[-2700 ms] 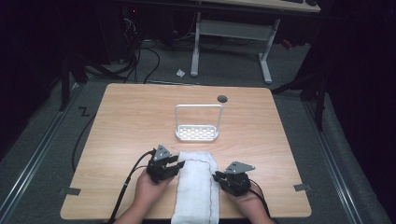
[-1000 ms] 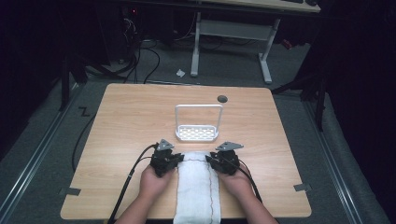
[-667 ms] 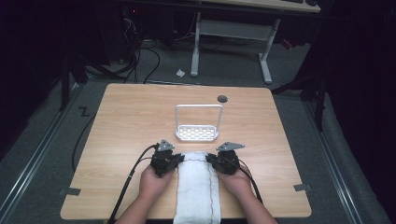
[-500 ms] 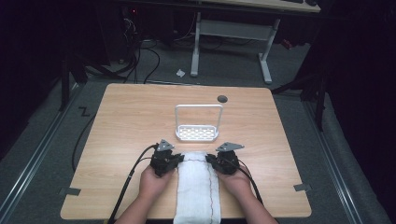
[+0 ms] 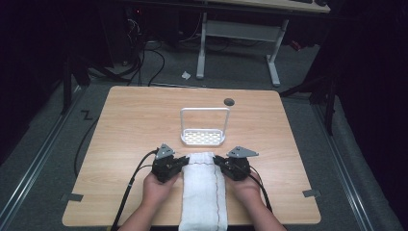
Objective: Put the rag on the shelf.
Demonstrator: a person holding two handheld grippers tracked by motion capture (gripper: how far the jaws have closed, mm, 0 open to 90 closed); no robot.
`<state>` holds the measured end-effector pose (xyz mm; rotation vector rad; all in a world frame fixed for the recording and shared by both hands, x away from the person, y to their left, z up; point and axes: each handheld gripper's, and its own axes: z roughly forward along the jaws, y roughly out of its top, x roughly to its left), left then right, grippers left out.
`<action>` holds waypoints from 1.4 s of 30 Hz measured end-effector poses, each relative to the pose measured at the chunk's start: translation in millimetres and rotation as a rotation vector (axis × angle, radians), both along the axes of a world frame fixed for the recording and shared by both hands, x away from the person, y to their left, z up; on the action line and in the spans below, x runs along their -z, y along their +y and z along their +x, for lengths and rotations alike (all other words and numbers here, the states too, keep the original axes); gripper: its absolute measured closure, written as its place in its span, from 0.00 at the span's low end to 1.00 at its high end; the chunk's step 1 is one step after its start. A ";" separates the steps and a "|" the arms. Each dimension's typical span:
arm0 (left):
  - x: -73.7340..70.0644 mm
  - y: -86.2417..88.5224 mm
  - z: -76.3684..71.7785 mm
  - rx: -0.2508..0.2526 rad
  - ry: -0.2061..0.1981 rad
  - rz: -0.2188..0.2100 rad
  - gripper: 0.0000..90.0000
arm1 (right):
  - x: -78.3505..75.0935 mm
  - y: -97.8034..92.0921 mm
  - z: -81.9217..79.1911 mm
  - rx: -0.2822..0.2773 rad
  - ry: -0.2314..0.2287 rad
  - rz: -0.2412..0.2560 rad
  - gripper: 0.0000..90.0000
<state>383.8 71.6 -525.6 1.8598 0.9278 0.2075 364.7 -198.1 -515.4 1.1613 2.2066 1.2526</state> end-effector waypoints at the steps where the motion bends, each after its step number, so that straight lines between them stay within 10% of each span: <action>1: -2.3 0.7 -0.8 -0.001 -0.007 -0.007 0.95 | -1.8 -0.7 -1.3 0.000 -0.006 0.006 0.93; 32: -52.8 0.7 -20.2 -0.044 -0.164 -0.105 0.95 | -44.2 -7.2 -23.3 0.034 -0.185 0.106 0.93; 42: -84.5 3.0 -19.0 -0.036 -0.216 -0.142 0.95 | -81.4 -5.2 -26.8 0.034 -0.268 0.099 0.93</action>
